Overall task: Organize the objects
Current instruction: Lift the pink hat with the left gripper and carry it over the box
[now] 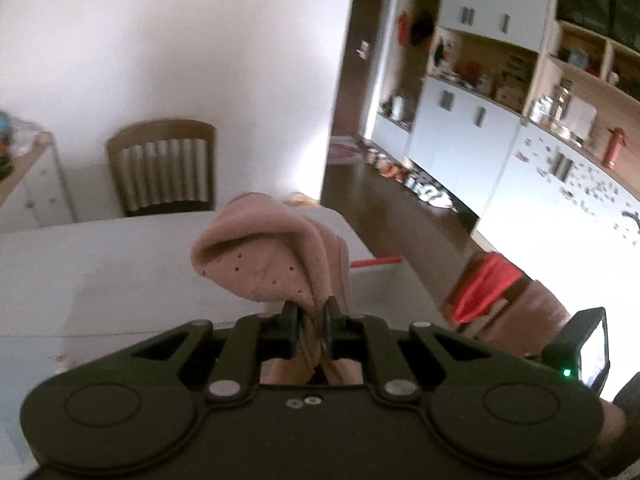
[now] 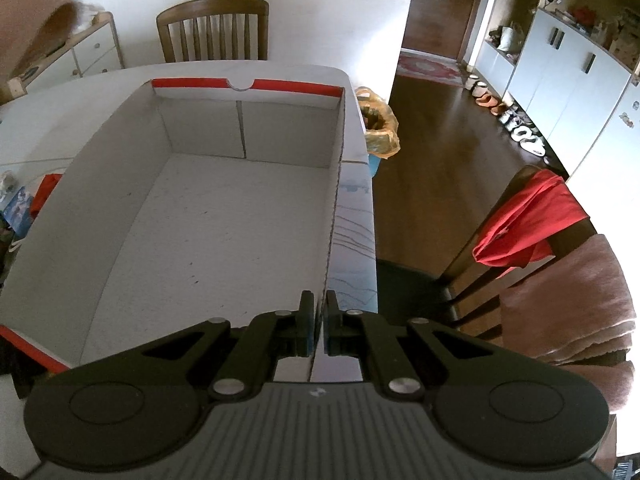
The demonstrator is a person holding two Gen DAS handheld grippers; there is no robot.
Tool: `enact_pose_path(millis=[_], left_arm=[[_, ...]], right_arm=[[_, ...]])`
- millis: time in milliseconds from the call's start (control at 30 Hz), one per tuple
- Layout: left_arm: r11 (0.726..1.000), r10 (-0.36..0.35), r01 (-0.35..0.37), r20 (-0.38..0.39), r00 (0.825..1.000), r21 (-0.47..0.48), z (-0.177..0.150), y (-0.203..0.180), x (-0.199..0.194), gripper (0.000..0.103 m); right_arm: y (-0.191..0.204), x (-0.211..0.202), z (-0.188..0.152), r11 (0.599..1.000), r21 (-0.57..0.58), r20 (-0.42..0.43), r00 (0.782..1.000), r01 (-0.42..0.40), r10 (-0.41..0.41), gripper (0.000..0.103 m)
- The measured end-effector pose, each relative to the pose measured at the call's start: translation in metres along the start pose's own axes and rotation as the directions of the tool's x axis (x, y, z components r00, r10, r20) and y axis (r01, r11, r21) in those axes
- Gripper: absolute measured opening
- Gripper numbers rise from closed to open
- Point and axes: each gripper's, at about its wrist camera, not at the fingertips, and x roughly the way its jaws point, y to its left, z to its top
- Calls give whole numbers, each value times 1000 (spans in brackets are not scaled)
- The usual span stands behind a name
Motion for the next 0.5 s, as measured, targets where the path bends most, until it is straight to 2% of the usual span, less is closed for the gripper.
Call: enact_pose_path(millis=[200,500], left_arm=[[997,-70,73,-82,994,38,-5,-27,57,10],[988,-80,100,-163,983,116,-21,-58,108,10]], right_arm=[[0,-1,0,1000,-4,-3,1000,-2,2,4],[0,-1,3,1000,-9,-15,1000,-1,1,4]])
